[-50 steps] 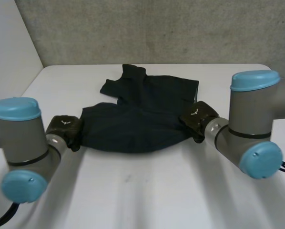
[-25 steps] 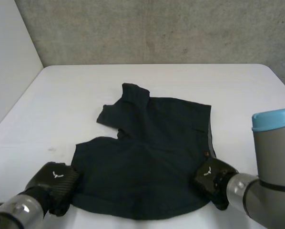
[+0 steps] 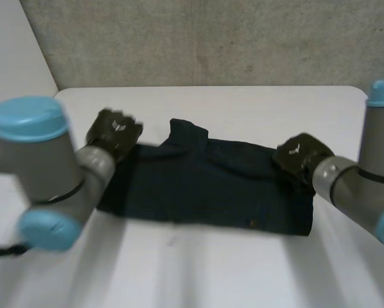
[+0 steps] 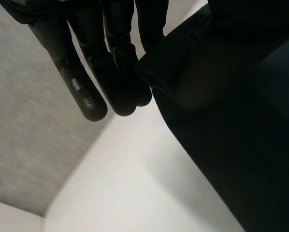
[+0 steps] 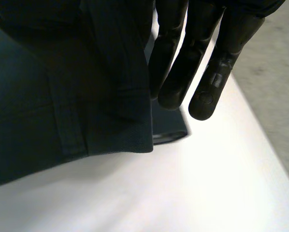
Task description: Fold the shorts.
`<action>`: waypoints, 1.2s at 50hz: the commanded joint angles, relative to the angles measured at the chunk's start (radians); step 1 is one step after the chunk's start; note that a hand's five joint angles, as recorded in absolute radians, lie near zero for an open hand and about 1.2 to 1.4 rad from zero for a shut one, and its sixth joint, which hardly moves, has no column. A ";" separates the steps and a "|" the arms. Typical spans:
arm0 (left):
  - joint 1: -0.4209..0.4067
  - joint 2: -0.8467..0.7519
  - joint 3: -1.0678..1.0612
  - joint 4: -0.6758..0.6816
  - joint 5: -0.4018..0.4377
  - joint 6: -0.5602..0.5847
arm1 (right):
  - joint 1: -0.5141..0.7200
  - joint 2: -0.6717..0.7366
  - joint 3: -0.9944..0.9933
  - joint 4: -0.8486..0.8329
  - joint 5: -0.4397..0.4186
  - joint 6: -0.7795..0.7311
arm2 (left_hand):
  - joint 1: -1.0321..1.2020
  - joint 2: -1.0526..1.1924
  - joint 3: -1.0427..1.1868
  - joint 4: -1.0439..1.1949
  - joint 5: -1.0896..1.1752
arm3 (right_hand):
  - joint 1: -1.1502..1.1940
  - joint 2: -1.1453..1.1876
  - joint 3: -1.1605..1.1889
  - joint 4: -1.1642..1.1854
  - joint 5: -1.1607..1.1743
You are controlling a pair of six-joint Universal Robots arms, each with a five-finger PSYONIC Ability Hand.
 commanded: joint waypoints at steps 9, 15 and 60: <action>-0.055 -0.772 1.078 0.033 -0.117 0.002 | 0.005 0.378 -0.346 -0.308 0.110 -0.040 | 0.272 0.199 0.204 0.200 0.262 | 0.412 0.220 0.204 0.202 0.236; -0.068 -0.872 1.163 0.118 -0.073 -0.007 | 0.005 0.506 -0.438 -0.458 0.118 -0.072 | -0.013 -0.086 -0.081 -0.085 -0.023 | -0.597 -0.789 -0.805 -0.807 -0.774; 0.127 0.150 -0.410 0.315 0.098 -0.424 | -0.087 0.148 0.157 -0.368 -0.045 0.394 | -0.929 -1.001 -0.996 -1.000 -0.939 | -0.444 -0.636 -0.652 -0.654 -0.621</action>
